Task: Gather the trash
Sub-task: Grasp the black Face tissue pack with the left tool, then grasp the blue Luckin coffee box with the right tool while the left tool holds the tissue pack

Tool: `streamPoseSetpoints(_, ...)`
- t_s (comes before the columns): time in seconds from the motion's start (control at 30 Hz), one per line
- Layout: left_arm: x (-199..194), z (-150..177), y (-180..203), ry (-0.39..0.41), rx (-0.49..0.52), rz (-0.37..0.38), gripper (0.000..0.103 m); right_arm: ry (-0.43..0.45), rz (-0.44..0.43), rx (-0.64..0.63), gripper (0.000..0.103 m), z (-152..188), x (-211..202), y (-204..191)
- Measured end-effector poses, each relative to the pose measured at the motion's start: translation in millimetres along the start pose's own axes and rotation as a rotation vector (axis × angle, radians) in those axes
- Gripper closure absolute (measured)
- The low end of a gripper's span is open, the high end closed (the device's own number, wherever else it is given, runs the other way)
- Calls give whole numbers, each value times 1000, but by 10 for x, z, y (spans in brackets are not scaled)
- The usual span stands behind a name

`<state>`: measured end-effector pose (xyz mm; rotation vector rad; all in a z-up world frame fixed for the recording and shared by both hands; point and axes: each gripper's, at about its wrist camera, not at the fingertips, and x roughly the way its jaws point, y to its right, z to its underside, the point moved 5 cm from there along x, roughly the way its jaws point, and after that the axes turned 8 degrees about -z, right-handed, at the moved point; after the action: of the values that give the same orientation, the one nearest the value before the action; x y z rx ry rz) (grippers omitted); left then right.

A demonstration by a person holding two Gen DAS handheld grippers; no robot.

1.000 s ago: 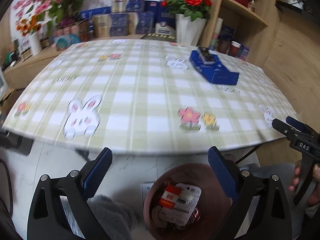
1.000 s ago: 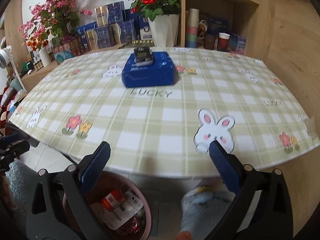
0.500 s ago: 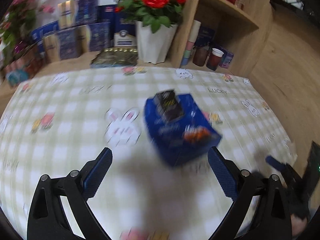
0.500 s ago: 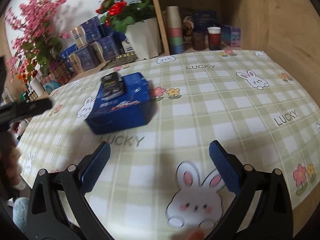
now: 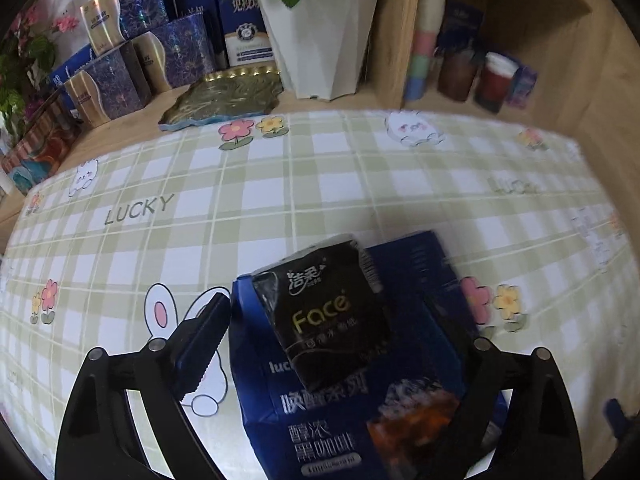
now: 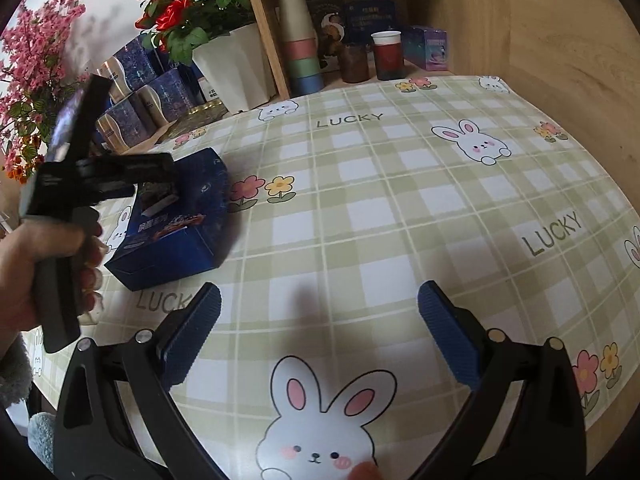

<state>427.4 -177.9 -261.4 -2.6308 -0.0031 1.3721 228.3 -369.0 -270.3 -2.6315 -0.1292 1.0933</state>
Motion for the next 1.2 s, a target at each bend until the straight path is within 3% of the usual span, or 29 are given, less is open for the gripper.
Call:
streamPoseSetpoints(0.07, 31, 5, -20, 4, -10, -7, 20, -5, 5, -10, 6, 5, 20, 0)
streamPoseSetpoints(0.13, -20, 5, -94, 16, -40, 14, 38, -11, 3, -21, 6, 5, 31, -16)
streamPoseSetpoints(0.17, -46, 8, -112, 14, -40, 37, 54, -14, -2, -25, 6, 2, 34, -25)
streamPoseSetpoints(0.2, -69, 16, -134, 5, -35, 70, 61, -16, -8, -32, 6, -4, 35, -40)
streamPoseSetpoints(0.37, -246, 104, -348, 21, -41, 162, 78, -29, -49, -58, 6, -102, 62, -150)
streamPoseSetpoints(0.53, -424, 323, -614, 28, -59, 217, 81, -73, -111, -102, 6, -285, 180, -341)
streamPoseSetpoints(0.7, -440, 621, -718, -10, -68, 254, 82, -106, -118, -213, 6, -501, 450, -529)
streamPoseSetpoints(0.8, -418, 741, -719, -28, -91, 282, 82, -147, -133, -200, 6, -630, 693, -550)
streamPoseSetpoints(1.2, -404, 758, -467, -13, -99, 332, 82, -257, -159, -157, 6, -821, 1317, -660)
